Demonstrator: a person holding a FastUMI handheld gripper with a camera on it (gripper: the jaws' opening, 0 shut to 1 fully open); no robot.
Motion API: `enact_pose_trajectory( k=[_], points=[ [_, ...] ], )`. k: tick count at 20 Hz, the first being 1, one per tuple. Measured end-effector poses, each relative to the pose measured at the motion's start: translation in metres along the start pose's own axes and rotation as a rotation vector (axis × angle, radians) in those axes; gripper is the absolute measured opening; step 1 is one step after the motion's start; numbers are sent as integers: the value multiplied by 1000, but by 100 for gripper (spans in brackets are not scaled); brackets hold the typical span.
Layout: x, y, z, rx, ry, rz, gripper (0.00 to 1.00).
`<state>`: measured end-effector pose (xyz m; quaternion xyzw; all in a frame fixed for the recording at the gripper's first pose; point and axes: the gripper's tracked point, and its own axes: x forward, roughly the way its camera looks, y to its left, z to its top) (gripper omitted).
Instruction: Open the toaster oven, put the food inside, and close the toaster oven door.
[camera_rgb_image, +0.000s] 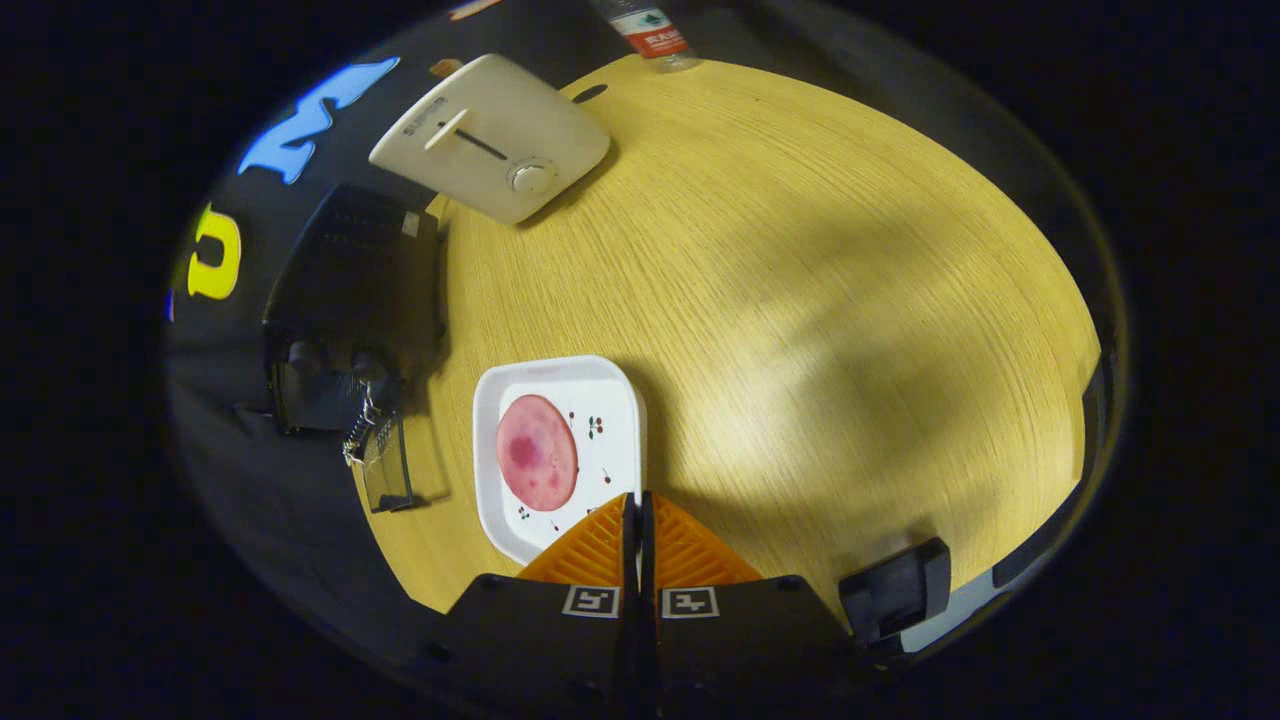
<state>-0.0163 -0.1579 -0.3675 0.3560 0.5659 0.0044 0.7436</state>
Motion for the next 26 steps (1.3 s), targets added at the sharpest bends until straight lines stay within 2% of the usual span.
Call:
enact_pose_trajectory(
  k=[7, 11, 16, 21, 24, 26],
  points=[
    [1, 10, -6, 252, -133, 89, 2],
    [-24, 12, -5, 381, -220, 153, 1],
    [-60, 34, -2, 417, -305, 228, 2],
    [-86, 63, -12, 388, -362, 266, 2],
    [-101, 89, -18, 403, -376, 331, 1],
    [-109, 101, -24, 372, -393, 342, 1]
  ],
)
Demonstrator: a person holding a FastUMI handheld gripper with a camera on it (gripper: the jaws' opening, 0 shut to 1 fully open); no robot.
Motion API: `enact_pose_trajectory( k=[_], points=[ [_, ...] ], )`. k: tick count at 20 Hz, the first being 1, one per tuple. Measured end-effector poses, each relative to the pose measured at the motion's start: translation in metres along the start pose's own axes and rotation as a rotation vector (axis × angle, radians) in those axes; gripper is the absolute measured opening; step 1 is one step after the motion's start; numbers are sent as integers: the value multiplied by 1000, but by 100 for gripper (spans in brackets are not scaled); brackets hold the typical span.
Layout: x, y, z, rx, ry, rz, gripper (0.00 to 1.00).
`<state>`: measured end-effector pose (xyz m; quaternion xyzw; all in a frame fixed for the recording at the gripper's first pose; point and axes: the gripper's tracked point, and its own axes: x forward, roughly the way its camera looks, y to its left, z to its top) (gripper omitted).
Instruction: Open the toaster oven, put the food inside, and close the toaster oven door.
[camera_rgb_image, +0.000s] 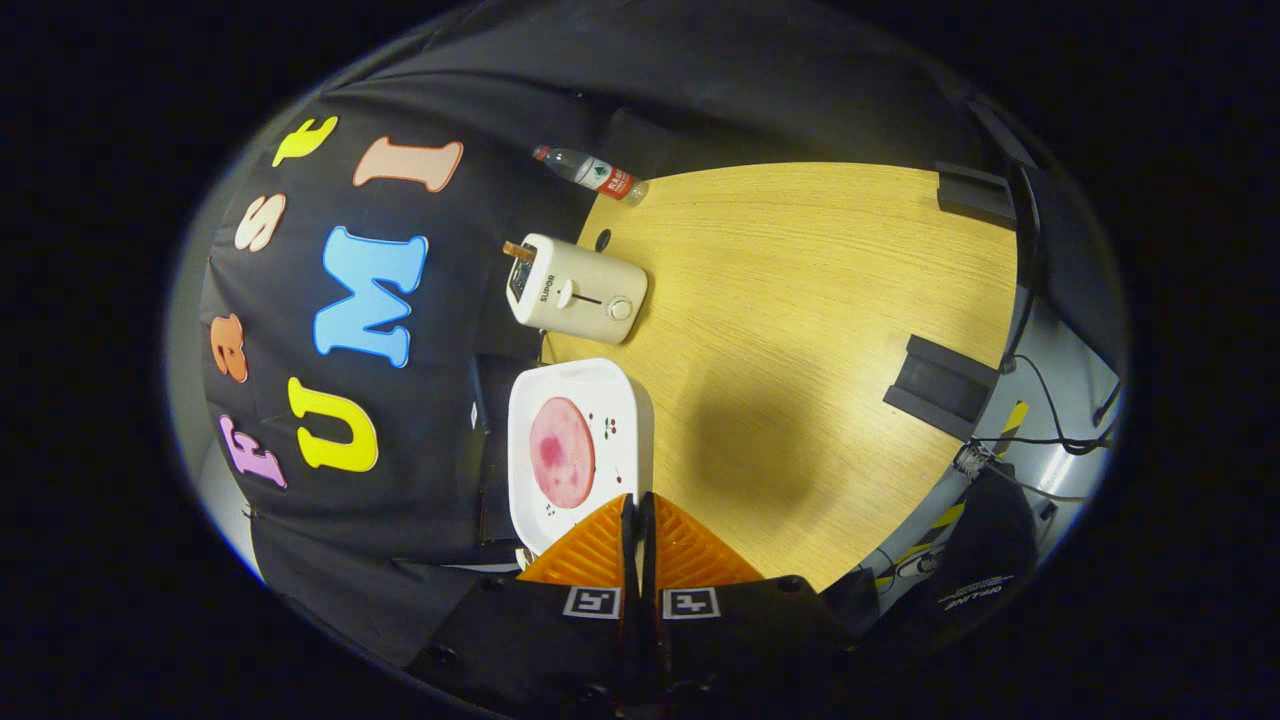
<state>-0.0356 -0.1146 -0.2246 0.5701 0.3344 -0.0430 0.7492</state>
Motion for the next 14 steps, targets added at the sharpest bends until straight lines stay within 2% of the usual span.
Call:
enact_pose_trajectory(
  k=[5, 14],
  points=[
    [-8, 31, -32, -12, 48, 66, 1],
    [60, 79, -114, -154, 249, 75, 2]
  ],
)
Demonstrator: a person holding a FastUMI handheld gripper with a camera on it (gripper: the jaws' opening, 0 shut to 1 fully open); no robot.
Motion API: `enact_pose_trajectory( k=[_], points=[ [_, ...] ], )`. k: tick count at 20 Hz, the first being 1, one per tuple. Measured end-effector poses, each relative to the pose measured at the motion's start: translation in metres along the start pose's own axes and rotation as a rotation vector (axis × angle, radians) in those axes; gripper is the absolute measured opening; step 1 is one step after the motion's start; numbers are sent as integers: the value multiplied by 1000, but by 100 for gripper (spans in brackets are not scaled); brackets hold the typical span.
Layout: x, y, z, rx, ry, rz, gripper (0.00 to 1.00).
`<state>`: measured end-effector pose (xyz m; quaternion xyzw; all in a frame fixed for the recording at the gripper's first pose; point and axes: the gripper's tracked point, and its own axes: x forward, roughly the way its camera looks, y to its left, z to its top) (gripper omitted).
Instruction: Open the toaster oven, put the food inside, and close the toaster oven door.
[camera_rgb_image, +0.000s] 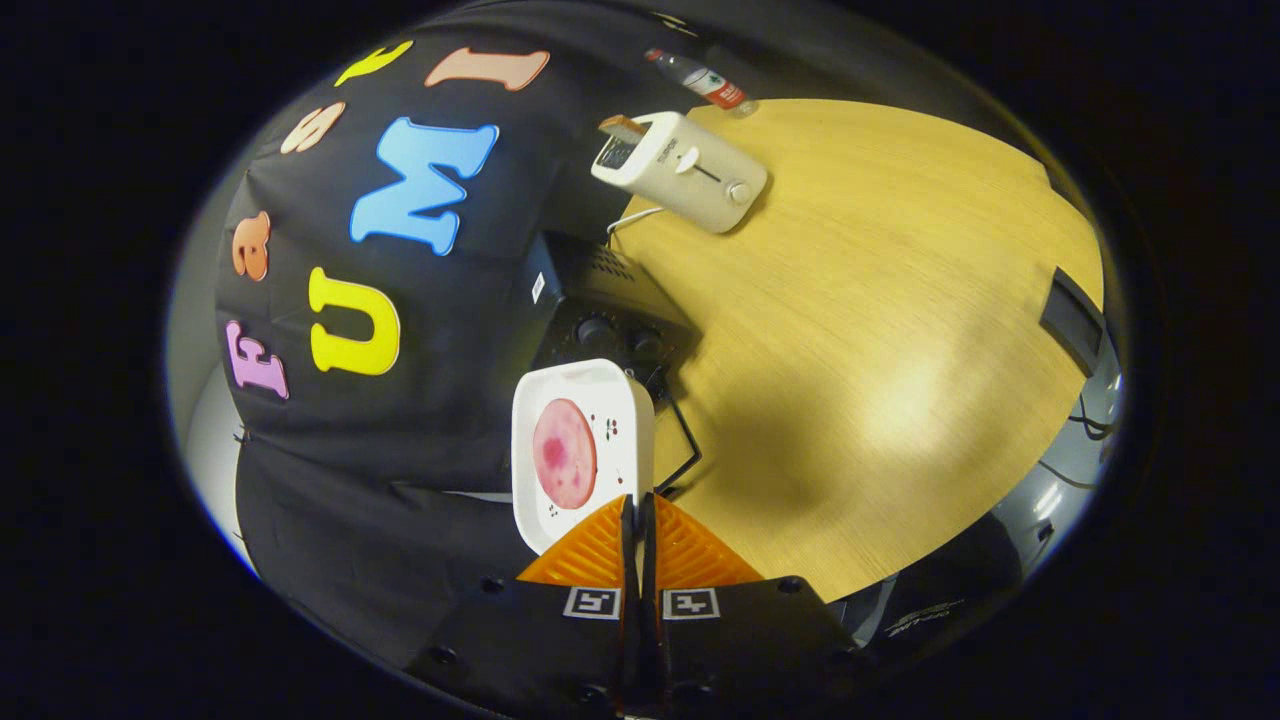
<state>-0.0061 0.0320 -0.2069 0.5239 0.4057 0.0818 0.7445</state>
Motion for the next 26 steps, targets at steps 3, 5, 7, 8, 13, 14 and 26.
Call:
enact_pose_trajectory(
  k=[3, 5, 7, 8, 13, 14, 26],
  points=[
    [31, 15, -14, -17, 60, 12, 1],
    [50, 20, -23, -17, 94, 10, 1],
    [70, 27, -28, -13, 122, 6, 1],
    [78, 28, -31, -14, 130, -1, 1],
    [124, 22, -20, 22, 120, -43, 1],
    [131, 23, -17, 34, 106, -47, 1],
    [217, 33, 25, 212, -68, -27, 1]
  ],
)
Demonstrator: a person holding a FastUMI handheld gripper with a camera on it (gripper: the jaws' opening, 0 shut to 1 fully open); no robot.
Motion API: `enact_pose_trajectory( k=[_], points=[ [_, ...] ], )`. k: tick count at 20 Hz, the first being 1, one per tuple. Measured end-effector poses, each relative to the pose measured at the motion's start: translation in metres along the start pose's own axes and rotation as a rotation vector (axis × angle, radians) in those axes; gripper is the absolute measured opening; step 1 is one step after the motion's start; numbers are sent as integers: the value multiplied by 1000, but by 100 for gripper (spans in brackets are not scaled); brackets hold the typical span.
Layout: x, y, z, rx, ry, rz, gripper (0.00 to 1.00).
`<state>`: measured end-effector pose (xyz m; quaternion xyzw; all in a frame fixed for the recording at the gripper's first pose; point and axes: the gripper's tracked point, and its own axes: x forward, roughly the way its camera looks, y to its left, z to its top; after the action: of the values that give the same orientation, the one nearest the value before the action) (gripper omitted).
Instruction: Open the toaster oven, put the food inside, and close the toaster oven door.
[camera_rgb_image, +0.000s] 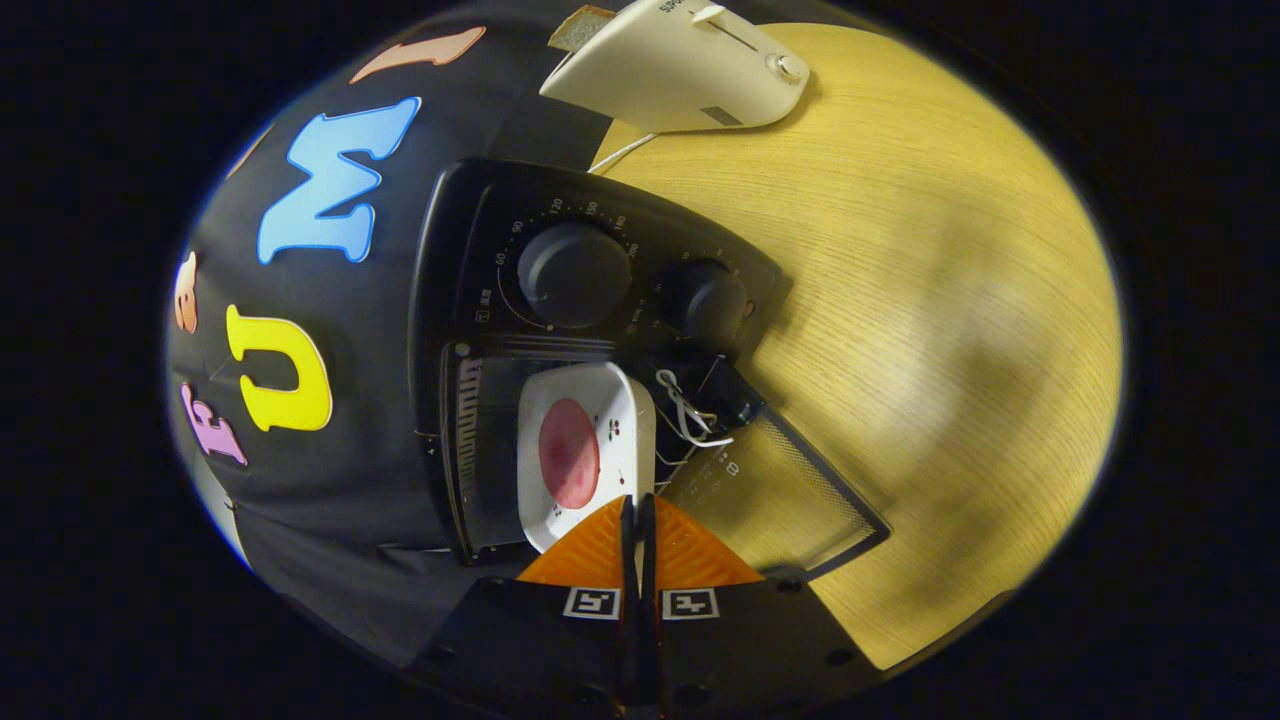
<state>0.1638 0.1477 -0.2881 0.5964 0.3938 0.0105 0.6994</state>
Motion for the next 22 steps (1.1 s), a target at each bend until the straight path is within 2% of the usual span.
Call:
enact_pose_trajectory(
  k=[11, 15, 20, 22],
  points=[
    [64, 28, 4, 103, -156, 50, 1],
    [72, 32, 11, 100, -209, 38, 2],
    [72, 34, 6, 95, -211, 46, 3],
    [72, 40, 2, 91, -206, 70, 8]
  ],
)
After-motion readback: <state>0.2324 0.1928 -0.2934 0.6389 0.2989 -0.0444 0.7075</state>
